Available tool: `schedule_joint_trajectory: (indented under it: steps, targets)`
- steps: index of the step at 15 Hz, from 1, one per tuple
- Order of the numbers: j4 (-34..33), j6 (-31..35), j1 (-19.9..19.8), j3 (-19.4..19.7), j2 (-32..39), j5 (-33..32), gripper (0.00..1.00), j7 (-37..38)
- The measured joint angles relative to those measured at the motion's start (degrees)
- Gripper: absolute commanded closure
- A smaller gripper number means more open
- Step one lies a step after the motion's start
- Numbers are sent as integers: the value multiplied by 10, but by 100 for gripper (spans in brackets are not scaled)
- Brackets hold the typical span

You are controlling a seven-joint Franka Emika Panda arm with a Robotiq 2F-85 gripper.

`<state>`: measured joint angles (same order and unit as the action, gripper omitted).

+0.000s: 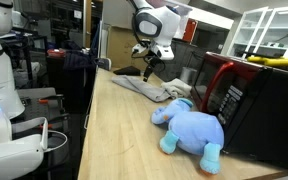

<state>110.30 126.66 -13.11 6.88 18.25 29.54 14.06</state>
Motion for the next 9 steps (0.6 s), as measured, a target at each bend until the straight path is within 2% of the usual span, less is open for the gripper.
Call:
schedule_joint_trajectory:
  steps: [4,9]
  targets:
    - [0,50,6,-15,22,9,0,-21]
    - [-5,94,6,-8,44,-12,0,-25]
